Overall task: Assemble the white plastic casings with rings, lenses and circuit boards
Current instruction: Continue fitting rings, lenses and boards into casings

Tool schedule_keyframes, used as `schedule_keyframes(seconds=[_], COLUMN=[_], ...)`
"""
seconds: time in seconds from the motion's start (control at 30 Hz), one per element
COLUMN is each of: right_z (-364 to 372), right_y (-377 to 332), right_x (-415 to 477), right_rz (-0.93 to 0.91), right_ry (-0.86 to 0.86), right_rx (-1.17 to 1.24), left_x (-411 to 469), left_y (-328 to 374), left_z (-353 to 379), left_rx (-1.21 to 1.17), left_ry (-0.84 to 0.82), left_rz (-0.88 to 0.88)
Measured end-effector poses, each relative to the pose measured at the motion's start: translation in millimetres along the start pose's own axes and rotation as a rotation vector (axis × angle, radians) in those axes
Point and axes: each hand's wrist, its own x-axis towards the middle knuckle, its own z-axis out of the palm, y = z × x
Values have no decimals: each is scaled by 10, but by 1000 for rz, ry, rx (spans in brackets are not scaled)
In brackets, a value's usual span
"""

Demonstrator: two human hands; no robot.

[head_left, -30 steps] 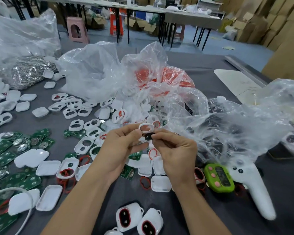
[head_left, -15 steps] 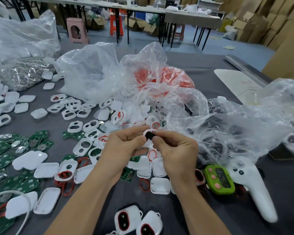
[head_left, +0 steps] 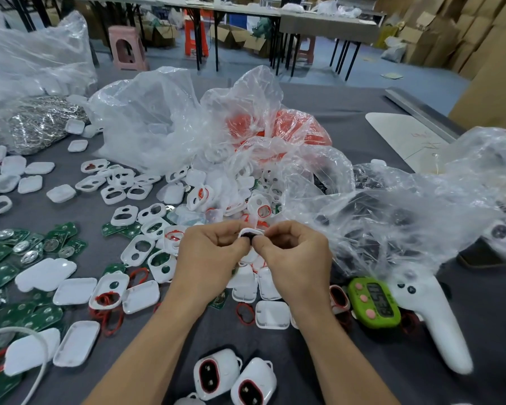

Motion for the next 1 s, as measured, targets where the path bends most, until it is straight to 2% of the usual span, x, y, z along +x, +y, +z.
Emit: schedule_keyframes(seconds=[0.1,0.27,0.43,0.63,0.8,0.9,0.93,1.0], right_z=[-23,-49,-48,-51,-49,-48,-62,-101], right_y=[-33,-36,-38,-74,-80,-67,-50,3], right_x=[-22,-18,0,17,26,48,56,70], right_rz=[-21,25,99,115,182,280,254,78], right_ry=[-93,-85,-96,-158,-188,-205,-176,-108], right_rx=[8,-30,41,228,304,388,337,10], left_x=[-13,-42,-53,-40,9,39,58,70], left_y=[26,45,61,63,69,61,47,36], left_z=[-11,14,20,0,-152,-199,-215,-248], left_rx=[-42,141,193,-62,-188,-173,-97,110], left_ry=[-4,39,26,37,-89,37,120,288], left_rz=[-44,14,33,-37,-93,-65,-40,4])
